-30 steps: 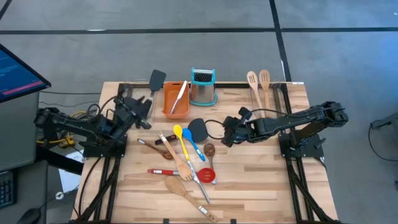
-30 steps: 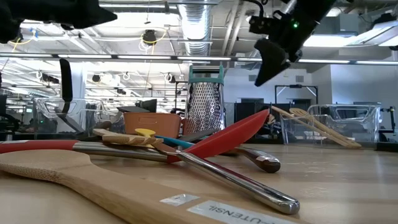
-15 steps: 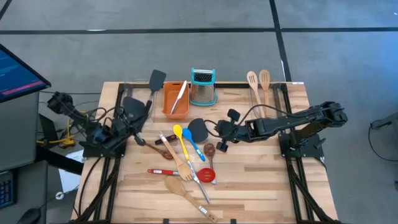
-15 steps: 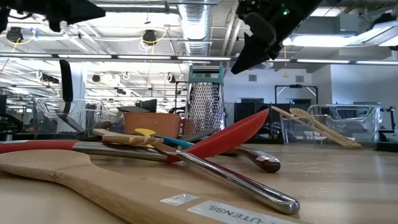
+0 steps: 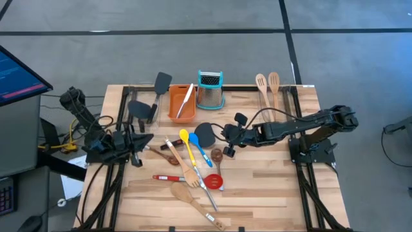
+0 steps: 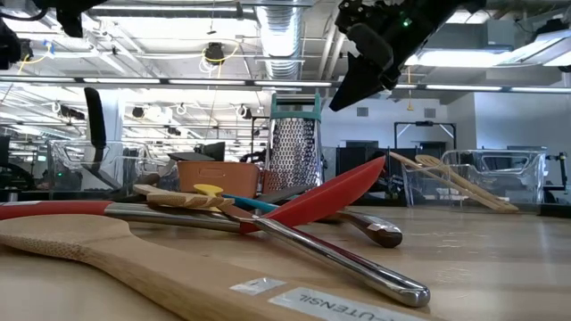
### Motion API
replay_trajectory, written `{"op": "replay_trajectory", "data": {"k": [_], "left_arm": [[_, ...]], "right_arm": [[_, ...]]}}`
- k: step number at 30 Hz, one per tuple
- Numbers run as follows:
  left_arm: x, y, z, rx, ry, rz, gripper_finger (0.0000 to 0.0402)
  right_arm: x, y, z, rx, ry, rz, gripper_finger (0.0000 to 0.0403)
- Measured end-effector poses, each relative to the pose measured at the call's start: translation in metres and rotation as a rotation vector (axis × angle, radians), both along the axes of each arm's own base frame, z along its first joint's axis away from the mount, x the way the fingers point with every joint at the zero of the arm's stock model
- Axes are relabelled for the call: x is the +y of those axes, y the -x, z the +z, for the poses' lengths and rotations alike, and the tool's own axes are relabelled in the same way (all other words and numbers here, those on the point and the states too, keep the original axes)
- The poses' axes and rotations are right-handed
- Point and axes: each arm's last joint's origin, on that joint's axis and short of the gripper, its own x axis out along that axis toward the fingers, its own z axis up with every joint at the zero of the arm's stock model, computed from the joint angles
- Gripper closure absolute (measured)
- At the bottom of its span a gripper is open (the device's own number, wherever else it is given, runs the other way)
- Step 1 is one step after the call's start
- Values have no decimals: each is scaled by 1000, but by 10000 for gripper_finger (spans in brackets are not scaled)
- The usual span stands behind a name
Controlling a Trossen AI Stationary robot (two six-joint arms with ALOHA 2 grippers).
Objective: Pick & Place Kitchen Items
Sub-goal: Put the brown wooden spoon into the right transparent bin
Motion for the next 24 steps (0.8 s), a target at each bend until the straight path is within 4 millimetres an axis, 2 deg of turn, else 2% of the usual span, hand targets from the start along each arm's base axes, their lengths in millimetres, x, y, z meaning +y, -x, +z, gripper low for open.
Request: {"op": "replay_trajectory", "data": {"k": [24], "left_arm": [[-17, -13, -17, 96, -169, -39, 401]], "right_arm": [[1, 0, 0, 0, -2, 1, 379]]}}
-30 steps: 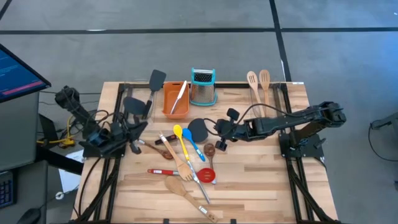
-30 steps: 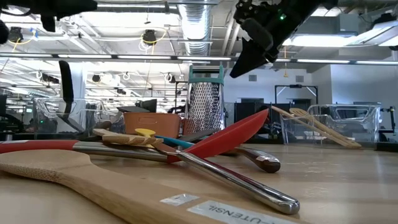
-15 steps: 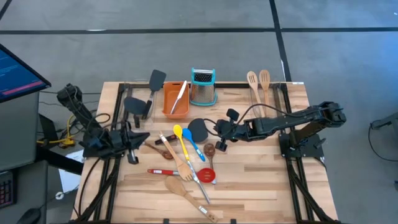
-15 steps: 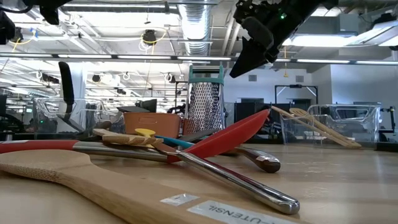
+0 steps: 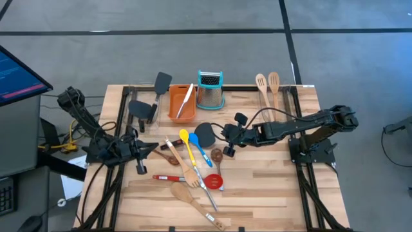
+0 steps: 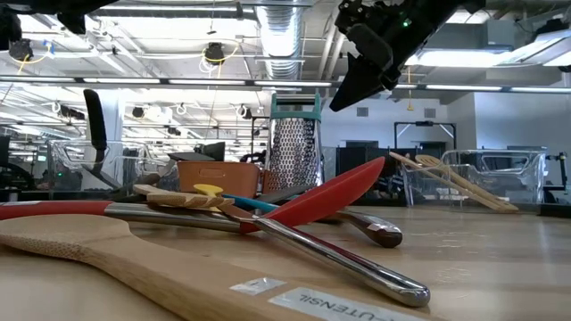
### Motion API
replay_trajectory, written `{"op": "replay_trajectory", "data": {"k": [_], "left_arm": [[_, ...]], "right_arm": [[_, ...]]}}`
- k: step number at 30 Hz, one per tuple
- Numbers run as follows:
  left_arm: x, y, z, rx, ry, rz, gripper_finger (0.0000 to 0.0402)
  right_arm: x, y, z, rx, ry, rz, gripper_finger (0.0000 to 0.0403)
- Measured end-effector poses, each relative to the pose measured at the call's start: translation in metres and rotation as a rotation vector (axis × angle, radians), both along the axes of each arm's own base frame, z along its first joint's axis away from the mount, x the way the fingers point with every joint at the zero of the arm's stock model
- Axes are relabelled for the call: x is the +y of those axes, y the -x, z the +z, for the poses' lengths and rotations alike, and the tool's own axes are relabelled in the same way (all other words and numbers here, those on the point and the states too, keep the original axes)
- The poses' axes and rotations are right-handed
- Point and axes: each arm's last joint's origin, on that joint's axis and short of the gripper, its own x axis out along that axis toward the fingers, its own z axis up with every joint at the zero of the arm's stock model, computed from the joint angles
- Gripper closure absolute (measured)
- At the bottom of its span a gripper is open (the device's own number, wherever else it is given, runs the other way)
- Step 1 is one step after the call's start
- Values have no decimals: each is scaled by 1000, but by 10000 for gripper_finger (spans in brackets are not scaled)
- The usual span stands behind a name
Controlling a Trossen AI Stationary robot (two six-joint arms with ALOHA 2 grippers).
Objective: Pick & Place Kitchen Items
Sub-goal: Put the brown wooden spoon into the right transparent bin
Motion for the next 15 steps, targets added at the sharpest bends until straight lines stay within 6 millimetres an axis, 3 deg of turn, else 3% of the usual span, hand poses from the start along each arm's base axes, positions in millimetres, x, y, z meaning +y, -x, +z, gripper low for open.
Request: {"op": "replay_trajectory", "data": {"k": [15], "left_arm": [[-3, 0, 3, -57, 6, -143, 401]], "right_arm": [[1, -5, 5, -80, -11, 1, 379]]}}
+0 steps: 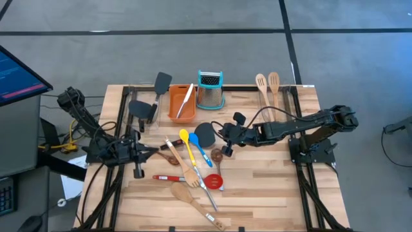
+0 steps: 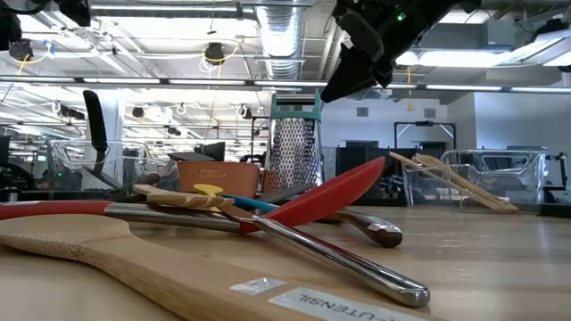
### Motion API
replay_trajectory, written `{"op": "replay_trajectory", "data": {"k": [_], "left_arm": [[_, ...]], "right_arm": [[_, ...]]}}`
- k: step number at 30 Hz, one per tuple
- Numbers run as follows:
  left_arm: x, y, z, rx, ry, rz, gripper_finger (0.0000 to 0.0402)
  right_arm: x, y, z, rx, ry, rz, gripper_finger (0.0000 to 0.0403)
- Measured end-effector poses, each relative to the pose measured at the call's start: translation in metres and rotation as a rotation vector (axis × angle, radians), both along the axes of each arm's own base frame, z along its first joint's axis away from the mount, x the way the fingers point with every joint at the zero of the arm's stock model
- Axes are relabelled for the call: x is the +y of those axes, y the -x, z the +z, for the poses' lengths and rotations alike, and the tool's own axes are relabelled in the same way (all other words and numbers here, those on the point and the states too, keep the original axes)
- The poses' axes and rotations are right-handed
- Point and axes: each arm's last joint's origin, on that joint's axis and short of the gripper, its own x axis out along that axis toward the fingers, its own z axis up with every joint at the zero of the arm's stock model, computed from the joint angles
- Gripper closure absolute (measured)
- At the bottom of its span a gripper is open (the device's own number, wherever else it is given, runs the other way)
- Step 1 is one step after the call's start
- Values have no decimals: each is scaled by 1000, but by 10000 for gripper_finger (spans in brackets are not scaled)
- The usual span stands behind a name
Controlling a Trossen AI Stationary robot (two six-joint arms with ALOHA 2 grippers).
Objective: Pick & Place Kitchen Items
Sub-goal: Put the brown wooden spoon into the right transparent bin
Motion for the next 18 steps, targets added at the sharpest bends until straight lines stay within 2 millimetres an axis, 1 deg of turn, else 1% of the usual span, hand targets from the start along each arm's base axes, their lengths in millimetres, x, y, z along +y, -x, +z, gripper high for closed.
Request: {"op": "replay_trajectory", "data": {"k": [3, 6, 12, 15, 18], "left_arm": [[-2, -2, 5, -14, 23, -20, 401], [-5, -4, 23, -36, 25, -14, 401], [-13, -15, 51, 70, -145, 14, 401], [-8, -23, 59, 140, -217, 67, 401], [5, -35, 63, 189, -270, 119, 401]], "right_arm": [[0, 0, 0, 1, 1, 0, 379], [0, 0, 0, 1, 2, 1, 379], [-1, 0, 0, 2, 2, -1, 379], [0, 0, 0, 12, 20, 16, 379], [0, 0, 0, 22, 39, 32, 379]]}}
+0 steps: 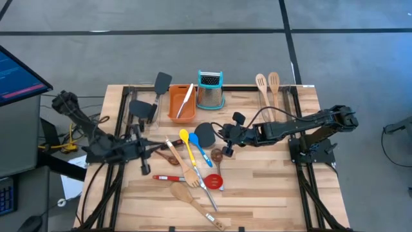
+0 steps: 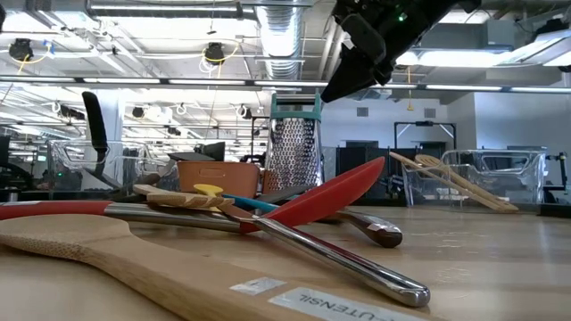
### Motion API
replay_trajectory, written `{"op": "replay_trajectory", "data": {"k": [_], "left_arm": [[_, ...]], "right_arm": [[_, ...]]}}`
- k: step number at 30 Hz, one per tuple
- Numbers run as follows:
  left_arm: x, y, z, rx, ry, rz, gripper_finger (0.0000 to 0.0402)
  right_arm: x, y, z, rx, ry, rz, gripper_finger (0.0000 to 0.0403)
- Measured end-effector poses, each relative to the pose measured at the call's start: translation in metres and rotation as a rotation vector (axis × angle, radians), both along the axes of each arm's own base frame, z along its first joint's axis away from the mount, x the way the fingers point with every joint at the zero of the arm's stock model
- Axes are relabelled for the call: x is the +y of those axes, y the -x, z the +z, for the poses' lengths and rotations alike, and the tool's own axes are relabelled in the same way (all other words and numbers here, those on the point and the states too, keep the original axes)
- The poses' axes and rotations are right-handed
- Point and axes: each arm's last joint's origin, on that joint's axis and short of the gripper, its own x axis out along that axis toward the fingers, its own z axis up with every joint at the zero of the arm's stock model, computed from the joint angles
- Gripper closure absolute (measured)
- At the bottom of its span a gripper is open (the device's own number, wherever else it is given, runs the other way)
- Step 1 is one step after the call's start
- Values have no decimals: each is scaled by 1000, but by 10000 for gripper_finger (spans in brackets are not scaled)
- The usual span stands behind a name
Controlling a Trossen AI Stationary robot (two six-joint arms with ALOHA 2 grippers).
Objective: Pick & Place Kitchen Items
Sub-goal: Put the brown wooden spoon into the right transparent bin
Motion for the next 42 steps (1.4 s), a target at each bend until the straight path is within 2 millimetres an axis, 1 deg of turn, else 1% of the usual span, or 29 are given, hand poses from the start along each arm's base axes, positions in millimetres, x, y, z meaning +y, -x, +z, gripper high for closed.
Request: {"op": "replay_trajectory", "data": {"k": [1, 4, 6, 11, 14, 18, 25, 26, 28, 34, 38, 42], "left_arm": [[5, -4, 0, 14, -18, -9, 401], [22, -16, -3, 61, -67, -117, 401], [35, -23, -5, 86, -69, -166, 401], [69, -31, -8, 119, -44, -149, 401], [84, -33, -11, 139, 25, -172, 401], [95, -33, -13, 143, 100, -219, 401], [97, -33, -13, 140, 121, -224, 401], [96, -33, -13, 143, 123, -224, 401], [96, -33, -13, 144, 127, -224, 401], [96, -33, -14, 152, 131, -223, 401], [96, -33, -15, 156, 131, -223, 401], [96, -33, -15, 156, 131, -223, 401]], "right_arm": [[0, 0, 0, 0, 0, 0, 379], [0, 0, 0, 7, 3, 1, 379], [0, 1, -1, 21, 4, 1, 379], [-1, 6, -6, 92, 11, -2, 379], [0, 8, -5, 95, 14, 3, 379], [1, 6, -2, 79, 50, 41, 383], [1, 7, 2, 72, 82, 69, 401], [0, 10, 5, 60, 88, 74, 401], [0, 15, 13, -22, 99, 89, 400], [-5, 58, 19, -246, 98, 93, 400], [-8, 87, 17, -317, 91, 92, 401], [-8, 109, 15, -418, 69, 152, 399]]}}
